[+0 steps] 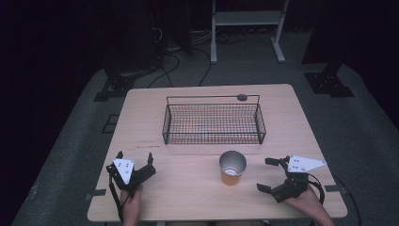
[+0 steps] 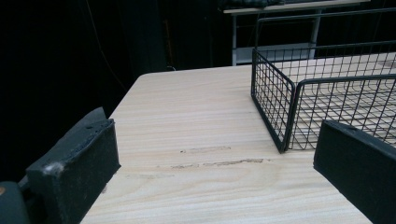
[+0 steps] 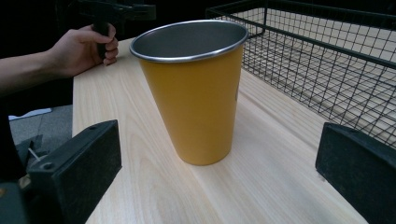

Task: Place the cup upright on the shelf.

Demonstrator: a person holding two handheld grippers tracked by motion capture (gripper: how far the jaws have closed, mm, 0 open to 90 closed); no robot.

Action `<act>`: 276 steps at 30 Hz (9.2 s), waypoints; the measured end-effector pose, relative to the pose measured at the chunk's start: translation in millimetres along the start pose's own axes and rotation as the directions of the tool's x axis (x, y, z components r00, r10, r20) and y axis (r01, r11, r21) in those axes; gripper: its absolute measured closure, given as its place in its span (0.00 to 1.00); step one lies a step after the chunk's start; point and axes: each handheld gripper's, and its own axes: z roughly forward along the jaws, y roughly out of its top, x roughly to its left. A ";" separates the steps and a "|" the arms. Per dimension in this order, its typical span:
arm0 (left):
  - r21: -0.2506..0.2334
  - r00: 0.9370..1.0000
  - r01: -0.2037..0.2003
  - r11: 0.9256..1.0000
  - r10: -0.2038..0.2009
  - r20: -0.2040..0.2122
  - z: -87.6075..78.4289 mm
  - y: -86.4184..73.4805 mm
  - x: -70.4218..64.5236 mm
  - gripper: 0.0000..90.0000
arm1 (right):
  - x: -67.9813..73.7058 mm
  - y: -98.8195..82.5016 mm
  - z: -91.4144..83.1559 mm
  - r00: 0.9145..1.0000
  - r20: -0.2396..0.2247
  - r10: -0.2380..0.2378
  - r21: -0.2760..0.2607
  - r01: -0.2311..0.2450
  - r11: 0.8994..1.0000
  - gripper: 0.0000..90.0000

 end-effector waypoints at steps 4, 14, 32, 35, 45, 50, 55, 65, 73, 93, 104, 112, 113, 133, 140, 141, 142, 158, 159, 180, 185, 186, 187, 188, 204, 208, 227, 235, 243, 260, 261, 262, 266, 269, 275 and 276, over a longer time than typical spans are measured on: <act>0.000 1.000 0.000 1.000 0.000 0.000 0.0 0.0 0.0 0.00 | 0.6 0.6 9.0 1.000 -0.004 0.000 0.015 0.000 1.000 0.00; 0.001 1.000 0.000 1.000 0.000 0.000 -0.1 0.0 0.3 0.00 | 5.5 11.0 29.7 1.000 -0.009 -0.017 0.046 0.018 0.999 0.00; 0.001 1.000 0.000 1.000 0.000 0.000 -0.2 0.0 0.3 0.00 | 12.8 20.8 55.7 0.999 -0.032 -0.024 0.058 0.026 0.998 0.00; 0.001 1.000 -0.003 1.000 0.003 0.000 -0.2 0.0 -0.1 0.00 | 13.2 24.1 59.8 0.999 -0.032 -0.040 0.077 0.043 0.996 0.00; 0.000 1.000 -0.001 1.000 0.001 0.001 -0.4 -0.1 0.0 0.00 | 15.5 29.8 71.1 0.998 -0.038 -0.058 0.085 0.061 0.995 0.00; 0.000 1.000 -0.001 1.000 0.001 0.000 -0.4 -0.1 0.0 0.00 | 15.5 30.4 75.8 0.998 -0.041 -0.053 0.087 0.056 0.995 0.00; 0.001 1.000 -0.001 1.000 0.001 0.000 -0.5 0.0 0.1 0.00 | 14.9 31.3 80.4 0.998 -0.035 -0.055 0.082 0.058 0.995 0.00; 0.000 1.000 0.001 1.000 -0.001 0.000 -0.4 0.0 0.2 0.00 | 14.0 31.9 86.5 0.997 -0.051 -0.053 0.083 0.057 0.995 0.00; 0.000 1.000 0.000 1.000 0.000 0.001 -0.3 0.0 0.1 0.00 | 13.3 33.5 86.5 0.997 -0.048 -0.055 0.081 0.059 0.995 0.00; -0.001 1.000 0.005 1.000 -0.005 0.004 -0.3 0.0 0.8 0.00 | 9.7 41.2 87.5 0.997 -0.054 -0.054 0.083 0.059 0.995 0.13; -0.001 1.000 0.006 1.000 -0.006 0.004 -0.2 0.0 1.0 0.00 | 6.8 44.1 82.8 0.998 -0.054 -0.043 0.068 0.047 0.997 0.14; 0.001 1.000 0.004 1.000 -0.004 0.005 0.0 0.0 0.9 0.00 | 4.0 50.2 77.5 0.998 -0.065 -0.026 0.076 0.031 0.997 0.14; 0.001 1.000 0.004 1.000 -0.004 0.005 -0.1 0.0 1.0 0.00 | 4.2 51.9 77.0 0.997 -0.068 -0.026 0.076 0.031 0.997 0.14; 0.000 1.000 0.005 1.000 -0.005 0.007 -0.1 0.0 1.3 0.00 | -15.8 92.3 65.7 0.994 -0.107 -0.016 0.039 0.020 0.999 0.14; 0.001 1.000 0.007 1.000 -0.007 0.008 -0.1 0.0 1.4 0.00 | -21.1 105.3 64.6 0.994 -0.106 -0.025 0.042 0.030 0.999 0.14; 0.001 1.000 0.006 1.000 -0.006 0.008 -0.1 0.0 1.4 0.00 | -21.8 107.5 64.7 0.994 -0.106 -0.026 0.042 0.031 0.999 0.14; 0.001 1.000 0.005 1.000 -0.006 0.008 -0.1 0.0 1.3 0.00 | -22.7 109.5 64.8 0.994 -0.108 -0.026 0.041 0.031 0.999 0.14; 0.001 1.000 0.005 1.000 -0.005 0.009 0.1 0.1 1.1 0.00 | -36.2 133.7 66.5 0.991 -0.130 -0.011 0.030 0.015 0.999 0.14; 0.002 1.000 0.005 1.000 -0.005 0.009 0.1 0.1 1.1 0.00 | -37.5 136.4 67.4 0.991 -0.130 -0.011 0.038 0.016 0.999 0.14; 0.004 1.000 0.008 1.000 -0.008 0.011 0.2 0.2 1.6 0.00 | -55.8 170.3 81.8 0.991 -0.133 -0.017 0.051 0.024 0.998 0.14; 0.003 1.000 0.011 1.000 -0.011 0.012 0.1 0.1 1.8 0.00 | -63.9 181.9 88.2 0.991 -0.130 -0.022 0.055 0.029 0.998 0.14; 0.004 1.000 0.010 1.000 -0.010 0.011 0.1 0.2 1.8 0.00 | -65.2 183.3 88.8 0.992 -0.127 -0.020 0.053 0.027 0.998 0.14; 0.004 1.000 0.009 1.000 -0.009 0.012 0.1 0.1 1.8 0.00 | -66.8 184.3 89.8 0.992 -0.128 -0.016 0.052 0.023 0.998 0.14; 0.004 1.000 0.009 1.000 -0.009 0.012 0.1 0.1 1.8 0.00 | -66.8 184.3 89.8 0.992 -0.128 -0.016 0.052 0.023 0.998 0.14; 0.003 1.000 0.013 1.000 -0.013 0.013 0.4 0.2 1.9 0.00 | -95.5 190.4 108.7 0.995 -0.095 0.007 0.074 0.001 0.997 0.14; 0.003 1.000 0.013 1.000 -0.014 0.014 0.0 0.1 2.1 0.00 | -102.0 189.9 112.0 0.996 -0.088 0.016 0.087 -0.008 0.996 0.14; 0.003 1.000 0.019 1.000 -0.019 0.019 0.0 0.1 2.8 0.00 | -127.0 191.3 147.5 0.997 -0.081 0.017 0.136 -0.006 0.991 0.14; 0.005 1.000 0.022 1.000 -0.022 0.020 -0.1 0.1 3.7 0.00 | -138.8 176.3 163.6 0.996 -0.080 0.051 0.157 -0.038 0.987 0.14; 0.005 1.000 0.021 1.000 -0.021 0.019 0.0 0.1 3.6 0.00 | -144.1 166.1 172.2 0.993 -0.081 0.082 0.162 -0.068 0.984 0.14; 0.005 1.000 0.026 1.000 -0.026 0.017 0.3 0.2 3.9 0.00 | -156.8 144.3 180.9 0.989 -0.063 0.131 0.195 -0.116 0.974 0.14; 0.005 1.000 0.025 1.000 -0.025 0.017 0.3 0.2 3.8 0.00 | -156.8 144.3 180.9 0.989 -0.063 0.131 0.195 -0.116 0.974 0.14; 0.005 1.000 0.025 1.000 -0.025 0.017 0.2 0.2 3.9 0.00 | -157.0 143.4 181.3 0.989 -0.063 0.133 0.194 -0.118 0.974 0.14; 0.005 1.000 0.026 1.000 -0.026 0.017 0.3 0.2 3.9 0.00 | -157.5 141.4 184.2 0.988 -0.064 0.138 0.202 -0.123 0.972 0.14; 0.006 0.999 0.028 1.000 -0.028 0.016 0.3 0.2 4.0 0.00 | -157.7 139.8 186.6 0.987 -0.062 0.146 0.199 -0.131 0.971 0.14; 0.007 1.000 0.027 1.000 -0.027 0.016 0.3 0.2 4.0 0.00 | -157.3 137.9 191.5 0.988 -0.056 0.145 0.212 -0.130 0.969 0.14; 0.007 0.999 0.028 1.000 -0.028 0.016 0.3 0.2 4.0 0.00 | -157.5 137.7 192.1 0.988 -0.050 0.143 0.214 -0.129 0.968 0.14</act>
